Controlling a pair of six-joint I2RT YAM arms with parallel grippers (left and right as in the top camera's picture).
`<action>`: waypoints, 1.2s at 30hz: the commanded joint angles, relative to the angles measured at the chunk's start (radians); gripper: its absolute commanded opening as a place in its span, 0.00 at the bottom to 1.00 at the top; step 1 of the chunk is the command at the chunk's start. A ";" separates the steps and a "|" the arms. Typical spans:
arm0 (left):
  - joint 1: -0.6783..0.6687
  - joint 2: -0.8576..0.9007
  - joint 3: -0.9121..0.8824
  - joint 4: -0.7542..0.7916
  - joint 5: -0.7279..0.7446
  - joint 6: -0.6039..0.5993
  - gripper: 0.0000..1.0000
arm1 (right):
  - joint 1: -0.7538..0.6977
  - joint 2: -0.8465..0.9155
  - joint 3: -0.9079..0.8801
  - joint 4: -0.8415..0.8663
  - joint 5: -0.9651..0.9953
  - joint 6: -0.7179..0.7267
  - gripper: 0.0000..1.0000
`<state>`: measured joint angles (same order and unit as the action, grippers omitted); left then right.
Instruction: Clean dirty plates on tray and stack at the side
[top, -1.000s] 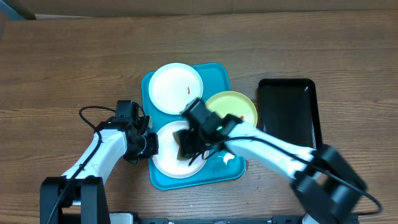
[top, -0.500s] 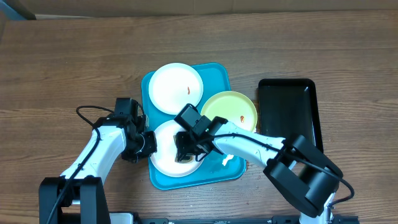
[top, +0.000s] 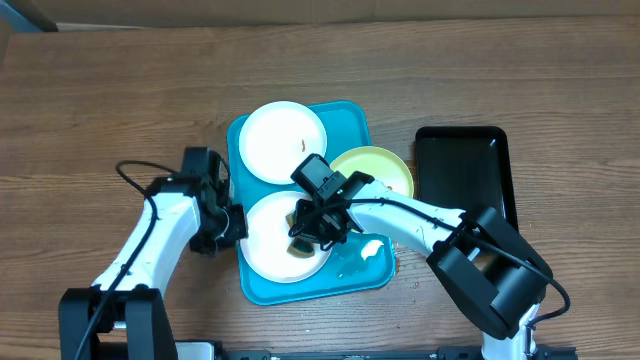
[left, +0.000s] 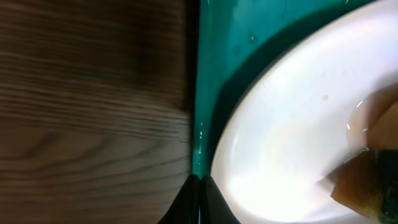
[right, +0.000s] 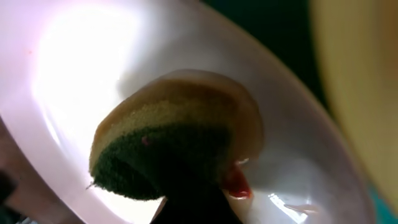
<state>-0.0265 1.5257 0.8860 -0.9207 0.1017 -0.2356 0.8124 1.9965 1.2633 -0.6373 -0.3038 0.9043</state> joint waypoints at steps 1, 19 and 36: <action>-0.005 0.003 0.077 -0.027 -0.062 -0.016 0.04 | -0.016 0.072 -0.006 -0.080 0.189 0.020 0.04; -0.006 0.004 -0.102 0.189 0.082 0.042 0.26 | -0.010 0.072 0.023 -0.102 0.221 -0.018 0.04; -0.005 0.005 -0.266 0.349 0.087 0.035 0.04 | -0.009 0.072 0.023 -0.101 0.221 -0.022 0.04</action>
<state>-0.0254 1.4960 0.6670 -0.5533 0.2276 -0.2020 0.8124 2.0056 1.3113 -0.7300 -0.1936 0.8886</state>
